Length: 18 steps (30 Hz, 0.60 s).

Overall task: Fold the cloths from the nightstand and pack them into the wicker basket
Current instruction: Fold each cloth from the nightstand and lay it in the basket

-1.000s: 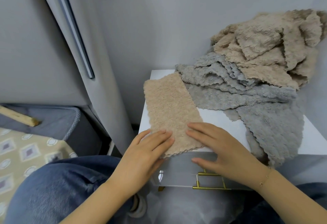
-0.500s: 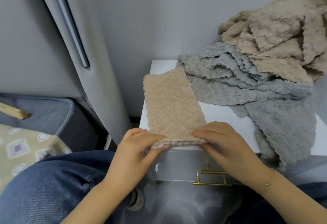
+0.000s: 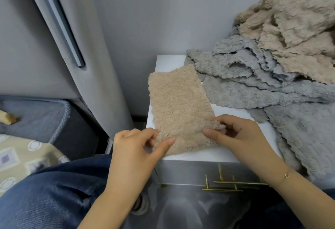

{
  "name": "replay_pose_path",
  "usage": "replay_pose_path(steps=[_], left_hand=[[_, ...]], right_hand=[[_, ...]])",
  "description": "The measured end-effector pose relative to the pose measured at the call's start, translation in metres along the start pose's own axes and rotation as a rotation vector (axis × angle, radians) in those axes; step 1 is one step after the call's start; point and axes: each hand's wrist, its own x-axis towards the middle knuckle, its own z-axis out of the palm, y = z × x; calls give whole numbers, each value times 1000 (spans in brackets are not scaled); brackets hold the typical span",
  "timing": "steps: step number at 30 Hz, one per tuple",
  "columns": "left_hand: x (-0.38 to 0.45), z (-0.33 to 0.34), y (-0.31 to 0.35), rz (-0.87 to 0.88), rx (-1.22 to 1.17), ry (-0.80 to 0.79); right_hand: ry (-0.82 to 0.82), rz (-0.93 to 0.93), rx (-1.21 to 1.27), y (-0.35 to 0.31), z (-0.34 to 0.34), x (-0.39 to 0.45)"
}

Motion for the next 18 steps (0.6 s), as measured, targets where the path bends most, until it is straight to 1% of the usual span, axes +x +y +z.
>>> replay_pose_path(steps=[3, 6, 8, 11, 12, 13, 15, 18], left_hand=[[2, -1, -2, 35, 33, 10], [6, -6, -3, 96, 63, 8], [6, -8, -4, 187, 82, -28], [6, -8, -5, 344, 119, -83], [6, -7, -6, 385, 137, -90], [7, -7, -7, 415, 149, -101], [8, -7, -8, 428, 160, -136], [4, -10, -7, 370, 172, -232]], right_hand=[[51, -63, -203, -1, 0, -1], [65, -150, -278, -1, -5, 0], [31, -255, -342, 0, -9, 1], [-8, -503, -557, 3, -12, 1], [-23, -548, -613, 4, -13, 1], [-45, -555, -636, 6, -13, 0], [-102, -502, -608, 8, -15, -1], [-191, -416, -585, 10, -20, -4]])
